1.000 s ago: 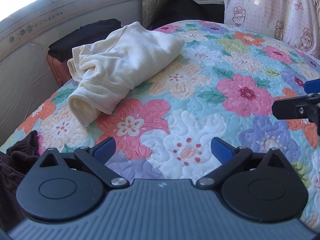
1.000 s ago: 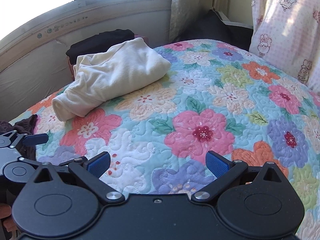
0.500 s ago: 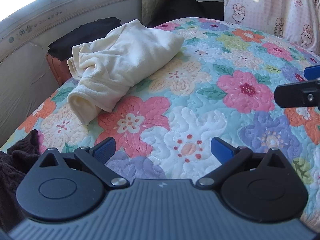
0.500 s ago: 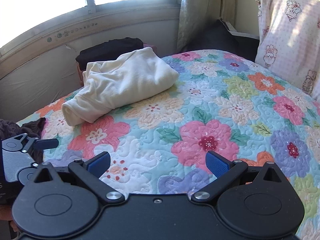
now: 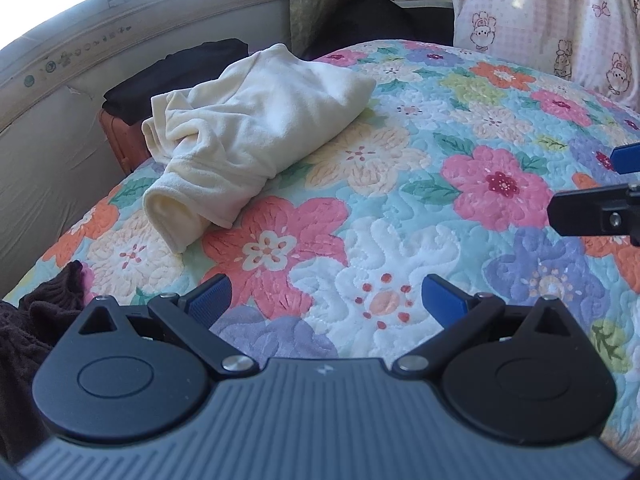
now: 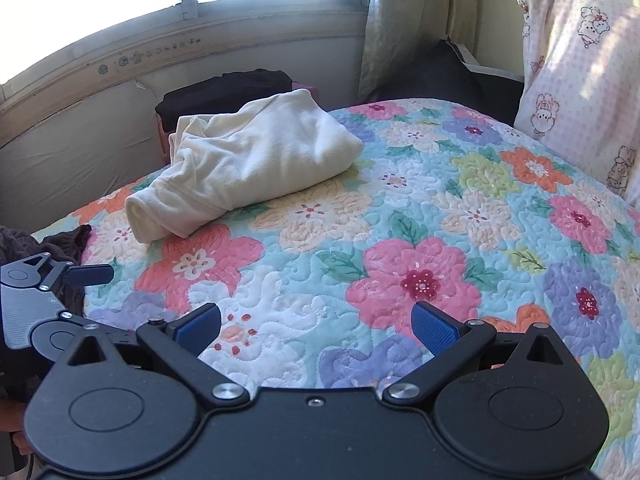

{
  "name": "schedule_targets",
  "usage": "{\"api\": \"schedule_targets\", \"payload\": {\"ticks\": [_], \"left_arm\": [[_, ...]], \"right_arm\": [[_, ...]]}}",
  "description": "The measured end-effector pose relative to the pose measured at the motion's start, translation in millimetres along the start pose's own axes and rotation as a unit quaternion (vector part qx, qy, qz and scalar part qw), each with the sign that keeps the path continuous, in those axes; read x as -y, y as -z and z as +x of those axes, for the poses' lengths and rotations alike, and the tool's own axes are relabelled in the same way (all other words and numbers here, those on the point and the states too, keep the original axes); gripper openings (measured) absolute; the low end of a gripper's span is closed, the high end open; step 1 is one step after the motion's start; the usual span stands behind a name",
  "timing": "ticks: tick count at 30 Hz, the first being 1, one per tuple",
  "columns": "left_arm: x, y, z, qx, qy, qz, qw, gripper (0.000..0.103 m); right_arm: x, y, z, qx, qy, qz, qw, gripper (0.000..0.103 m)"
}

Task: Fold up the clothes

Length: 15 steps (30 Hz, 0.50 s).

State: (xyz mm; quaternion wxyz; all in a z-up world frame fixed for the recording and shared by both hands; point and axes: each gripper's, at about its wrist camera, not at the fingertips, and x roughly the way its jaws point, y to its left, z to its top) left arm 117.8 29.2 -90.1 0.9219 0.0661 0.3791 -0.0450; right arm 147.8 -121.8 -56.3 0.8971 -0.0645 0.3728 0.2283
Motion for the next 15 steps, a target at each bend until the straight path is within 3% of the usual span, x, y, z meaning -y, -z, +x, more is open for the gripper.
{"api": "schedule_targets", "payload": {"ticks": [11,15], "left_arm": [[-7.4,-0.5,-0.7,-0.002,0.000,-0.015,0.9999,0.103],[1.2,1.9,-0.6,0.027,-0.082,0.039,0.9955,0.103]], "right_arm": [[2.7,2.4,0.6,-0.003,0.004,-0.003,1.000,0.103],[5.1,2.6,2.3,-0.005,0.004,0.003,1.000,0.103]]}}
